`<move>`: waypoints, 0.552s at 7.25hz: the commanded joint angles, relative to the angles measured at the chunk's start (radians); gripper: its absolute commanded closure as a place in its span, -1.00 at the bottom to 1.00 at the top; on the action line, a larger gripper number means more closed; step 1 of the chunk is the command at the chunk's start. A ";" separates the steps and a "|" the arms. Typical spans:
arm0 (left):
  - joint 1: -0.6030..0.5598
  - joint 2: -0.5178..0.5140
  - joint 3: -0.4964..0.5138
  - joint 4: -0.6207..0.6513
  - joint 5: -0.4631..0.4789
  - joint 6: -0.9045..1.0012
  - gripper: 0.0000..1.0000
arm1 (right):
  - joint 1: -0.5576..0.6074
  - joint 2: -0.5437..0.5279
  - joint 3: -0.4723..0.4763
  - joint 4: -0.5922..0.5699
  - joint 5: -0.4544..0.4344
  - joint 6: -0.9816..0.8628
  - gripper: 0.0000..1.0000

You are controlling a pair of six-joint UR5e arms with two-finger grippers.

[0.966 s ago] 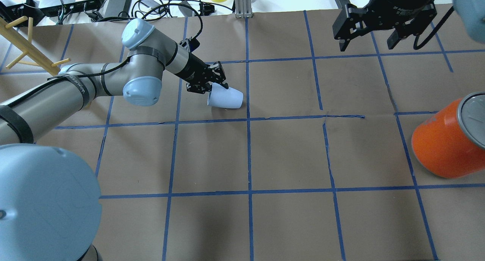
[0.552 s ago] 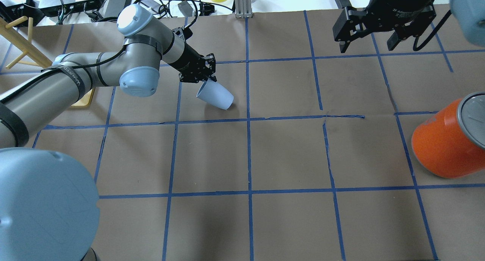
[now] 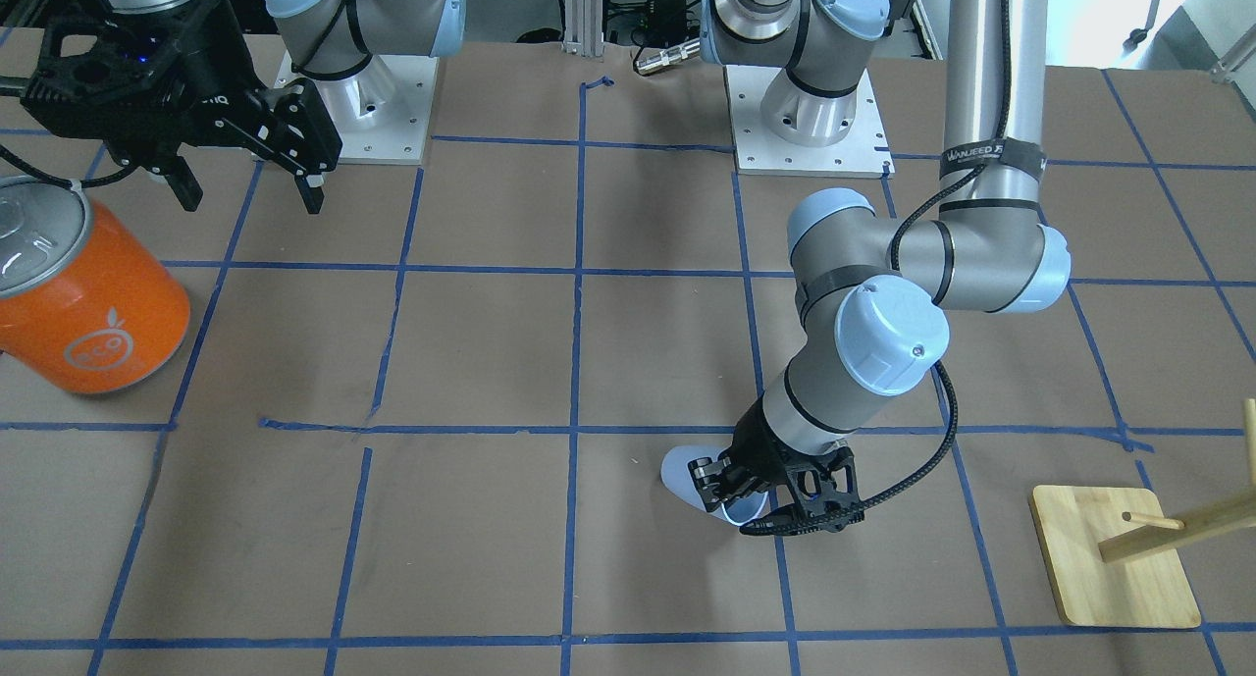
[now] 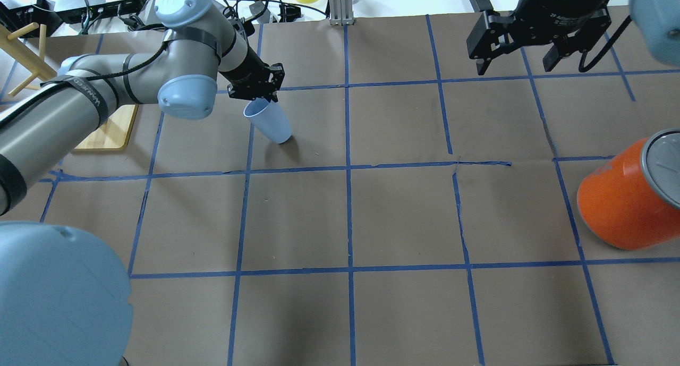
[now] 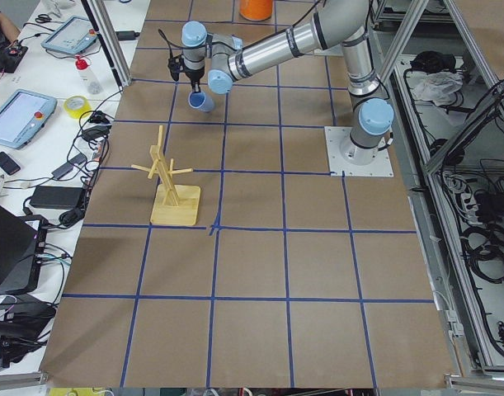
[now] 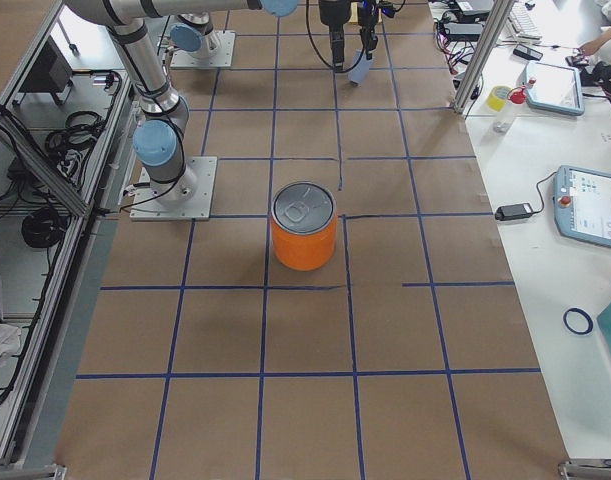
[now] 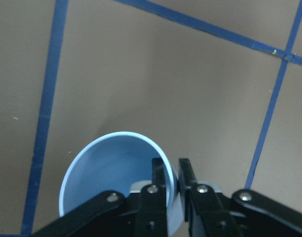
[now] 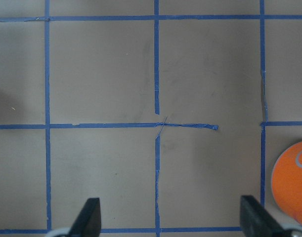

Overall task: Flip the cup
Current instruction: 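Lift the cup with the left gripper and rotate it upright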

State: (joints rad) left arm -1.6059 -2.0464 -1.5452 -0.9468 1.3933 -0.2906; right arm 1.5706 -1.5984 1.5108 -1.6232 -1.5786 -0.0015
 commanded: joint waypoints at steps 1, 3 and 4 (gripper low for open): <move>0.000 0.023 0.083 -0.093 0.091 0.113 1.00 | 0.000 0.000 0.000 -0.001 -0.001 0.000 -1.00; 0.001 0.035 0.093 -0.072 0.239 0.330 1.00 | 0.000 -0.002 0.002 -0.001 -0.003 0.000 -1.00; 0.012 0.035 0.083 0.030 0.333 0.491 1.00 | 0.000 -0.002 0.002 -0.001 -0.001 0.003 -1.00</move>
State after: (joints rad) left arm -1.6020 -2.0134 -1.4582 -0.9993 1.6089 0.0178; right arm 1.5708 -1.5993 1.5120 -1.6241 -1.5806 -0.0009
